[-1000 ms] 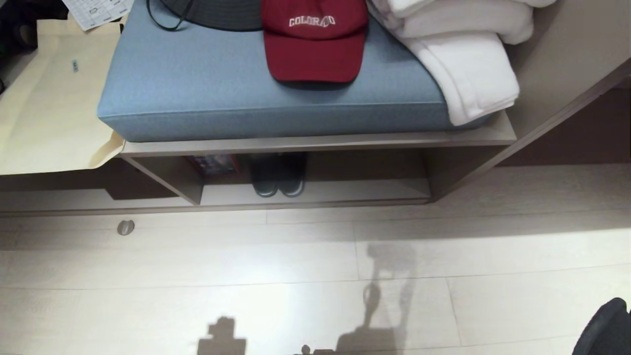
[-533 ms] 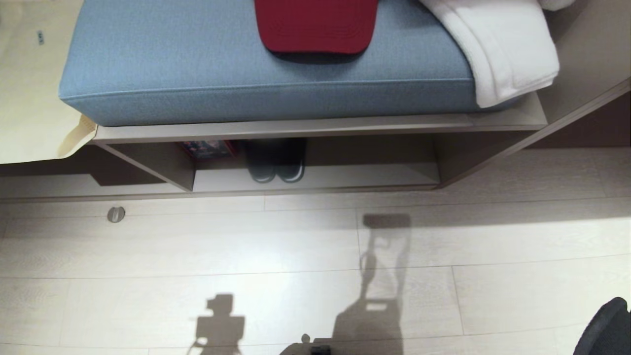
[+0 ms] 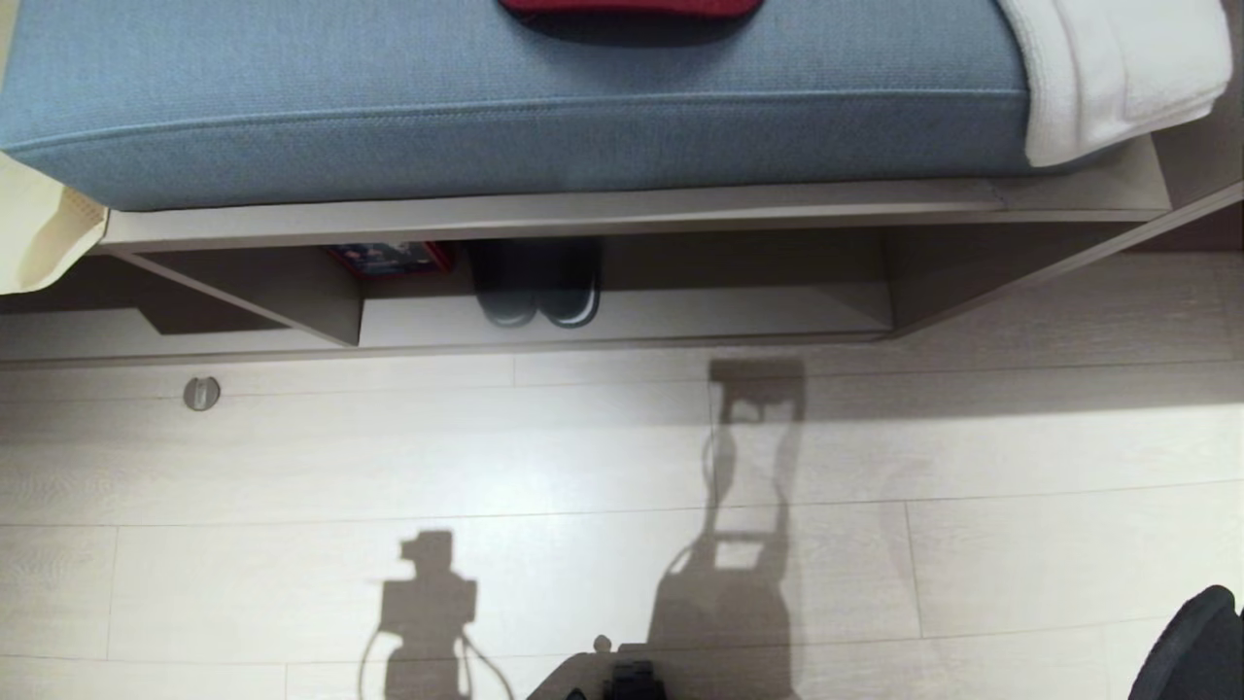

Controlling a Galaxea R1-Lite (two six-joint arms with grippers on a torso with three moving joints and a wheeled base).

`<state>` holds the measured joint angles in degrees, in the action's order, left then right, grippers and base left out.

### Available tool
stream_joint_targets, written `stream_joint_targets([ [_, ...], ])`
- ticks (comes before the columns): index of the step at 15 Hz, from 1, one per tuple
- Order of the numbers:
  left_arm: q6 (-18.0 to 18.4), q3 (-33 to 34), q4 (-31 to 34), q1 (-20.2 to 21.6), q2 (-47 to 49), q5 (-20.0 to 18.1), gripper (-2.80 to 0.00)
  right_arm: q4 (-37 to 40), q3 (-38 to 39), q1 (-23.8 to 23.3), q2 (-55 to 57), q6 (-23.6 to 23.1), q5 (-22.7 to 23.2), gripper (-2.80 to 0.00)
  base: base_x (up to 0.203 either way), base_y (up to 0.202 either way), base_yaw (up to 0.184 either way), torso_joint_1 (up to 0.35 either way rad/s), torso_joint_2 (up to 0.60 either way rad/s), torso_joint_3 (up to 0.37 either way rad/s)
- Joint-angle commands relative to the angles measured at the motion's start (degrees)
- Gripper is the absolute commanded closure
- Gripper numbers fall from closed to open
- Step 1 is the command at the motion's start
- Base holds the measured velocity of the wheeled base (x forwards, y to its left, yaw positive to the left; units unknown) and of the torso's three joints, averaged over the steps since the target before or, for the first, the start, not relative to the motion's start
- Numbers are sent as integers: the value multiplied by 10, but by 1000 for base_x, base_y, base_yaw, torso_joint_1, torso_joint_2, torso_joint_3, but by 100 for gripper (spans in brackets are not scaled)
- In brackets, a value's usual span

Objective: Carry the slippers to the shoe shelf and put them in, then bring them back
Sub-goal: Place the slippers into the shoe cabinet

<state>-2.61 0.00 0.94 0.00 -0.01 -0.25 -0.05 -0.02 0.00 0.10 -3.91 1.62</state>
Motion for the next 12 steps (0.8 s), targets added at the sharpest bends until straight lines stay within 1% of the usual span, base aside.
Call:
stream_joint_targets([
  [1, 0, 0, 0, 1, 0, 0, 0, 0, 0, 0, 1, -1, -1, 0, 0, 0, 0, -7, -1, -194],
  [12, 0, 0, 0, 0, 0, 0, 0, 0, 0, 0, 1, 0, -1, 0, 0, 0, 0, 2, 2, -197],
])
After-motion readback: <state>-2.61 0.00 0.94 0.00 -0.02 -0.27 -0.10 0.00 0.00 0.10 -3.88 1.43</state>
